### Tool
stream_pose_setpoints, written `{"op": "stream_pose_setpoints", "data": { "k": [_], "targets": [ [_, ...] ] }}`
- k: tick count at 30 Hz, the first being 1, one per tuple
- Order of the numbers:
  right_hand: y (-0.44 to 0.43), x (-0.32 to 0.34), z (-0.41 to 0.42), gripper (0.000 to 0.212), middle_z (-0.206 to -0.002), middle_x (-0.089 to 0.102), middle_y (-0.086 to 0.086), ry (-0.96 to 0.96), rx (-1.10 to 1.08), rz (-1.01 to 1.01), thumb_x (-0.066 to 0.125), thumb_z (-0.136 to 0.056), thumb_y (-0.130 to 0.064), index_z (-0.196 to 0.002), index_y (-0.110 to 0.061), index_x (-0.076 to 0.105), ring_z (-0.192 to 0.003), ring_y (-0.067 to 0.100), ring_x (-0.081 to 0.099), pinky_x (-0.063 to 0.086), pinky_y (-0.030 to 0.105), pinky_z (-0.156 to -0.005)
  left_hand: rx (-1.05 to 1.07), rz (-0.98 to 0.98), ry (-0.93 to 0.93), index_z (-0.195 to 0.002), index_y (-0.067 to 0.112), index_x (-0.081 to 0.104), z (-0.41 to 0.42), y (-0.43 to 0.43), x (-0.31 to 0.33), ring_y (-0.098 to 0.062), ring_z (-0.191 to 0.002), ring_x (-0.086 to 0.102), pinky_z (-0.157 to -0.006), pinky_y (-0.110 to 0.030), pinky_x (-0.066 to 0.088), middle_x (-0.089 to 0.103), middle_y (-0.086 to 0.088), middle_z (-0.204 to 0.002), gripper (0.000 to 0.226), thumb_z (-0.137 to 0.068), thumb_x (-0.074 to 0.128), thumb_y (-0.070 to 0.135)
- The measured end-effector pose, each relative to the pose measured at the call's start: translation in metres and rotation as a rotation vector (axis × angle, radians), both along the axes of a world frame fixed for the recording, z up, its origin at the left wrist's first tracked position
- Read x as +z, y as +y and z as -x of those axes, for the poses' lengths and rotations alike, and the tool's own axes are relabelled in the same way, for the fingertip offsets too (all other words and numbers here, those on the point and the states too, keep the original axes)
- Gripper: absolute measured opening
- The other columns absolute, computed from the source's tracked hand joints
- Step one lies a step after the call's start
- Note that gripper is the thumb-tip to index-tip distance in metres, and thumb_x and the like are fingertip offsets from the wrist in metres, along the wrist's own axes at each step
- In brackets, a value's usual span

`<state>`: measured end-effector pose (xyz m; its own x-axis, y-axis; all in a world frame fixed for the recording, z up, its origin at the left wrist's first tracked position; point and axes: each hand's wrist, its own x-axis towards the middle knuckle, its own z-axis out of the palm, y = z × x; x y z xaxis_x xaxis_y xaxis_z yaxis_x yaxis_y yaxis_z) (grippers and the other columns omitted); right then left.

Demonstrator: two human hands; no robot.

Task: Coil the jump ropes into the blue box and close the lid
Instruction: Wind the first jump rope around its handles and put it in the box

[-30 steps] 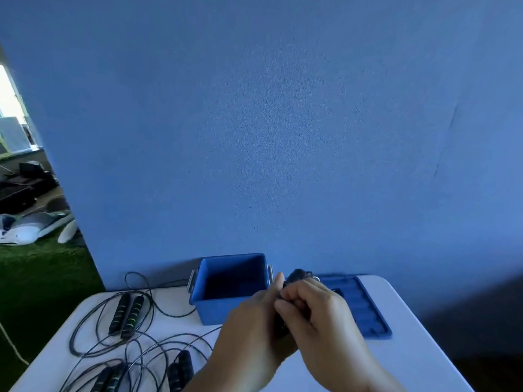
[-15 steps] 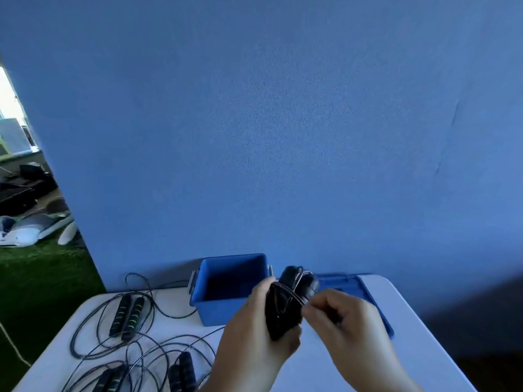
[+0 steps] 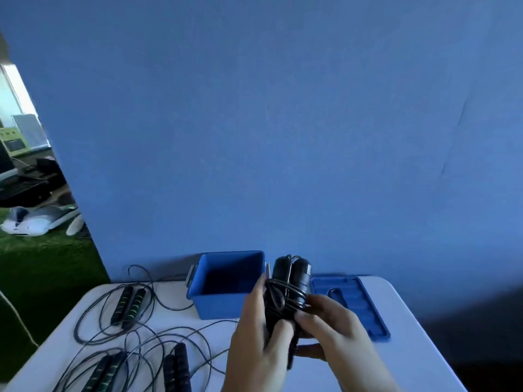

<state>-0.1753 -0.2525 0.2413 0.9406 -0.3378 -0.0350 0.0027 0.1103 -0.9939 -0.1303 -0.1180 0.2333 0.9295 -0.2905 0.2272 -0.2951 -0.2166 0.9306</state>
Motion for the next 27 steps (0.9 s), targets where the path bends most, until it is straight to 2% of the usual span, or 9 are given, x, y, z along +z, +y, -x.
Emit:
{"op": "stream_pose_setpoints", "data": {
  "k": [2, 6, 9, 12, 14, 16, 18, 22, 27],
  "targets": [
    [-0.008, -0.002, 0.0, 0.021, -0.09, 0.075, 0.018, -0.021, 0.01, 0.007, 0.065, -0.092, 0.001, -0.106, -0.012, 0.074, -0.089, 0.035, 0.073, 0.062, 0.05, -0.073, 0.015, 0.04, 0.044, -0.13, 0.068, 0.042, 0.005, -0.005, 0.001, 0.002, -0.109, 0.063, -0.096, -0.036, 0.055, 0.06, 0.035, -0.125, 0.061, -0.085, 0.056, 0.03],
    [-0.023, -0.006, -0.001, 0.022, -0.091, 0.074, 0.021, -0.042, 0.081, 0.002, 0.07, -0.088, -0.006, -0.107, -0.014, 0.074, -0.086, 0.033, 0.074, 0.062, 0.051, -0.072, 0.055, 0.045, 0.09, -0.129, 0.069, 0.045, 0.01, -0.013, 0.001, -0.004, -0.101, 0.067, -0.096, -0.038, 0.055, 0.064, 0.033, -0.121, 0.057, -0.082, 0.05, 0.038],
    [-0.032, -0.007, -0.005, 0.029, -0.093, 0.073, 0.023, -0.036, 0.14, -0.019, 0.07, -0.083, -0.011, -0.111, -0.011, 0.073, -0.086, 0.036, 0.073, 0.061, 0.056, -0.073, 0.07, 0.027, 0.099, -0.133, 0.061, 0.048, 0.009, -0.015, -0.001, -0.004, -0.09, 0.07, -0.086, -0.034, 0.058, 0.068, 0.024, -0.12, 0.059, -0.08, 0.052, 0.035],
    [-0.038, -0.009, -0.011, 0.024, -0.097, 0.074, 0.023, -0.017, 0.185, -0.028, 0.065, -0.092, 0.0, -0.113, -0.009, 0.072, -0.089, 0.038, 0.073, 0.06, 0.058, -0.076, 0.082, 0.007, 0.101, -0.135, 0.054, 0.051, 0.005, -0.014, -0.003, -0.008, -0.074, 0.069, -0.073, -0.036, 0.06, 0.071, 0.01, -0.103, 0.055, -0.086, 0.059, 0.028],
    [-0.04, -0.01, -0.015, 0.024, -0.098, 0.074, 0.023, -0.006, 0.204, -0.026, 0.062, -0.094, 0.001, -0.113, -0.009, 0.072, -0.091, 0.04, 0.073, 0.06, 0.059, -0.077, 0.114, -0.011, 0.088, -0.135, 0.047, 0.052, 0.001, -0.011, -0.004, -0.007, -0.069, 0.066, -0.067, -0.024, 0.056, 0.071, 0.015, -0.1, 0.051, -0.094, 0.062, 0.018],
    [-0.04, -0.01, -0.019, 0.023, -0.098, 0.075, 0.022, 0.005, 0.212, -0.027, 0.061, -0.094, 0.001, -0.113, -0.009, 0.072, -0.09, 0.039, 0.073, 0.06, 0.058, -0.078, 0.154, -0.043, 0.086, -0.134, 0.047, 0.05, -0.004, -0.006, -0.005, -0.005, -0.071, 0.066, -0.067, -0.019, 0.053, 0.066, 0.03, -0.106, 0.051, -0.096, 0.062, 0.015],
    [-0.04, -0.011, -0.024, 0.023, -0.097, 0.075, 0.02, 0.018, 0.214, -0.028, 0.061, -0.094, 0.001, -0.112, -0.008, 0.072, -0.089, 0.036, 0.073, 0.061, 0.058, -0.078, 0.181, -0.079, 0.077, -0.135, 0.046, 0.052, -0.01, 0.0, -0.008, -0.004, -0.077, 0.066, -0.075, -0.026, 0.054, 0.064, 0.031, -0.109, 0.048, -0.096, 0.063, 0.019],
    [-0.035, -0.014, -0.039, 0.023, -0.097, 0.075, 0.02, 0.037, 0.229, -0.032, 0.06, -0.095, 0.0, -0.111, -0.008, 0.073, -0.089, 0.034, 0.073, 0.061, 0.054, -0.079, 0.191, -0.105, 0.083, -0.131, 0.044, 0.057, -0.03, 0.013, -0.011, -0.005, -0.082, 0.066, -0.08, -0.035, 0.057, 0.065, 0.029, -0.109, 0.042, -0.096, 0.062, 0.021],
    [-0.016, -0.019, -0.067, 0.023, -0.096, 0.075, 0.02, 0.062, 0.209, -0.03, 0.061, -0.094, 0.001, -0.11, -0.009, 0.074, -0.085, 0.031, 0.071, 0.062, 0.053, -0.079, 0.187, -0.084, 0.068, -0.12, 0.048, 0.06, -0.066, 0.035, -0.019, -0.014, -0.077, 0.066, -0.075, -0.049, 0.06, 0.064, 0.028, -0.107, 0.037, -0.096, 0.062, 0.021]
  ]
}}
